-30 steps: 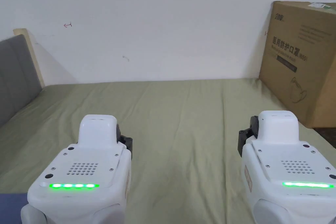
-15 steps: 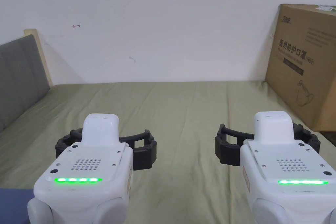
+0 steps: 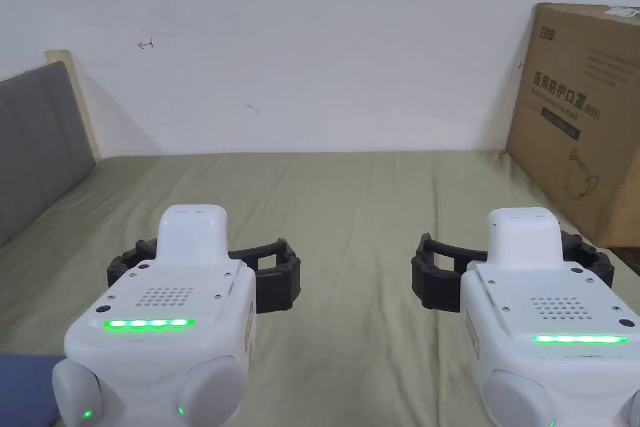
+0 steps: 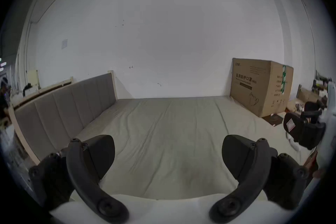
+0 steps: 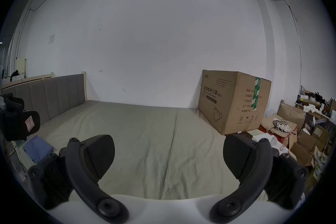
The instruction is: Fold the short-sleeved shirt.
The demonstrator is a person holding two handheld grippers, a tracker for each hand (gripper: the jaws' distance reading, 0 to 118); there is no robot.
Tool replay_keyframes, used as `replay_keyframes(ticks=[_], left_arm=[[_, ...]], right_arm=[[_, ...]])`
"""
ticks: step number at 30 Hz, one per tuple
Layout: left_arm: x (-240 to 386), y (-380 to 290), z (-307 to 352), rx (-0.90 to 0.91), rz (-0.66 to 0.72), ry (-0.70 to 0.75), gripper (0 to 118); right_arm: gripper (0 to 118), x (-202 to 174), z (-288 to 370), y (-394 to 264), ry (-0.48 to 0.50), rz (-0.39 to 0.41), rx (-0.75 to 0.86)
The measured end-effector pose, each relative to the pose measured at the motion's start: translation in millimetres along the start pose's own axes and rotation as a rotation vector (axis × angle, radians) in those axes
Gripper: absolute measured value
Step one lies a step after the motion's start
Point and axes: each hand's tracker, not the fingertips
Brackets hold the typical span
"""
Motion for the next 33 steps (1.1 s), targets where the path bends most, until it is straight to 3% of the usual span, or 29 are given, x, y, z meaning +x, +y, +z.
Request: replay_keyframes(ticks=[7, 12, 17, 33], left_arm=[[9.8, 2.8, 5.7, 0.019, -0.030, -0.036, 117], [20.2, 2.8, 3.4, 0.042, -0.048, 0.070, 117], [20.5, 3.9, 2.2, -0.002, -0.030, 0.012, 117], [20.3, 5.9, -1.3, -0.084, -0.010, 0.053, 117]], right_arm=[[117, 1.1, -2.0, -2.4, -0.003, -0.009, 0.001], [117, 1.9, -4.4, -2.5, -0.008, -0.008, -0.011], [117, 2.6, -6.5, -4.1, -0.010, -0.006, -0.024], [117, 1.3, -12.5, -9.8, 0.003, -0.012, -0.062]])
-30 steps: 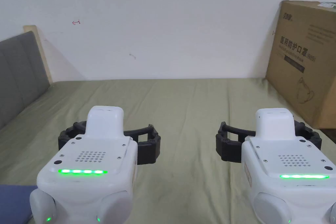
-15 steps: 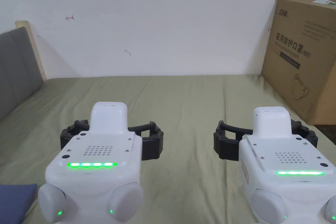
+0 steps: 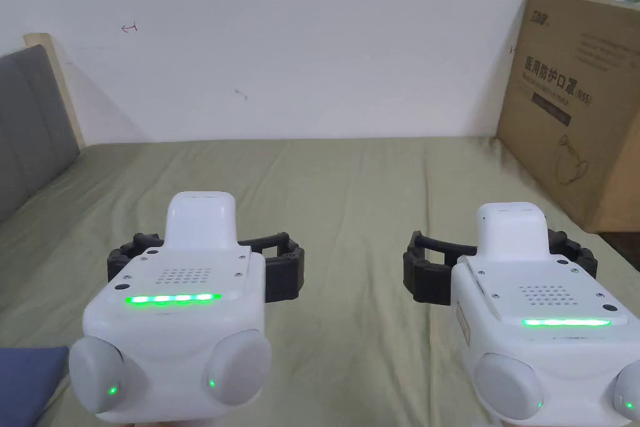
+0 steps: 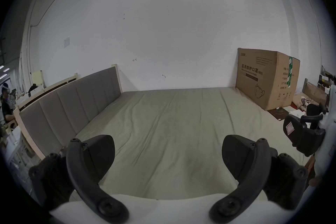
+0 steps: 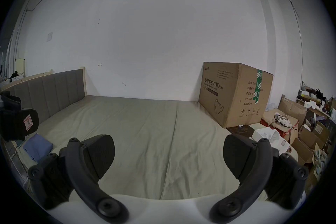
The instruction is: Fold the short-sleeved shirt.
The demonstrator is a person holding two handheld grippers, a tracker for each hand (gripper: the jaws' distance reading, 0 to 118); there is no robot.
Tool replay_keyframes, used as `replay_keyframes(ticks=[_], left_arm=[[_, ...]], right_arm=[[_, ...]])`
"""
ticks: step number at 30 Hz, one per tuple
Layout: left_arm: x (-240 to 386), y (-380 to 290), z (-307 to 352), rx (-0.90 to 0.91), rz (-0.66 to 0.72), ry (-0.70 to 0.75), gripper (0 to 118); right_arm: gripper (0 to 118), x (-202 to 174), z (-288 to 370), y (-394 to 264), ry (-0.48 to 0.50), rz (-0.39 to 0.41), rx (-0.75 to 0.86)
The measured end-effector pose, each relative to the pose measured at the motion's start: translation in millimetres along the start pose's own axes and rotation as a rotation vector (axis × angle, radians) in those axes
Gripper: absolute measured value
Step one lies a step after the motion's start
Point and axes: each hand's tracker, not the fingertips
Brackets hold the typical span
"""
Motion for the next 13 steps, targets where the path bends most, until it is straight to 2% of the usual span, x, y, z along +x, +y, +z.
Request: replay_keyframes(ticks=[13], left_arm=[[0.3, -3.2, -1.9, -0.004, -0.063, 0.006, 117]], right_arm=[[117, -3.9, -0.1, -0.4, 0.001, 0.007, 0.001]])
